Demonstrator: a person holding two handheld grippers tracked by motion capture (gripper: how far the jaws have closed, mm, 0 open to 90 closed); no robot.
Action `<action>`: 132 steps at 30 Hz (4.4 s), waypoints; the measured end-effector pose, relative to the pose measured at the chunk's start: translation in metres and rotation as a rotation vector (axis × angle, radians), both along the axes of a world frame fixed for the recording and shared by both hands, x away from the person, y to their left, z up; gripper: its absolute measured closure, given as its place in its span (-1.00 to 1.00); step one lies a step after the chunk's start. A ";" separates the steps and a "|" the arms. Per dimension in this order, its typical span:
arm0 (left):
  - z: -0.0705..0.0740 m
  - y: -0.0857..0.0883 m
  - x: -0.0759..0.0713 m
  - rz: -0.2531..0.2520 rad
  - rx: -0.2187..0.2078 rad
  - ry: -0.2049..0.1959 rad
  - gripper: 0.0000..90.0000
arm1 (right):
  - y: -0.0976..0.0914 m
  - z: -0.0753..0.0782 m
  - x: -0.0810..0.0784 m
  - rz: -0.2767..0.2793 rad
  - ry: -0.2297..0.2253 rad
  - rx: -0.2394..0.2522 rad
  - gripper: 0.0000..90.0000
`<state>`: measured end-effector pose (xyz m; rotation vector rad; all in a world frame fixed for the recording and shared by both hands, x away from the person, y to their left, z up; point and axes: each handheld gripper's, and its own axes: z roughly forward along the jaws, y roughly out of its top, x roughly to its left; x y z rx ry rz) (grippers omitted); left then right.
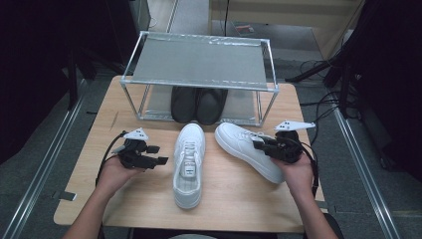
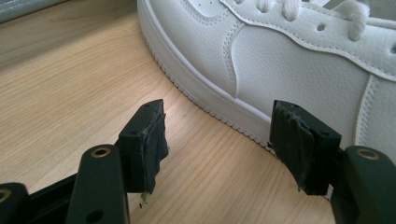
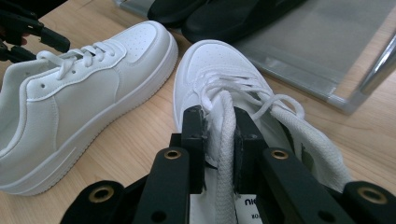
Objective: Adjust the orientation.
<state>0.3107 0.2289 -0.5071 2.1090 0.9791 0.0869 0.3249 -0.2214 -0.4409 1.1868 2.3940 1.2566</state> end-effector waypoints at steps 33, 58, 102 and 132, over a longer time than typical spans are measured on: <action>-0.001 -0.006 0.002 -0.018 -0.001 0.006 -0.19 | 0.036 -0.009 -0.013 0.129 0.016 0.041 0.55; -0.009 -0.028 0.006 -0.080 0.007 0.062 0.81 | -0.008 -0.034 0.026 0.020 0.077 -0.086 1.00; -0.010 -0.074 -0.006 -0.207 0.007 0.072 0.80 | 0.012 -0.039 0.027 0.059 0.089 -0.075 1.00; -0.014 -0.098 -0.014 -0.235 -0.025 0.089 0.81 | 0.011 -0.040 0.030 0.036 0.084 -0.068 1.00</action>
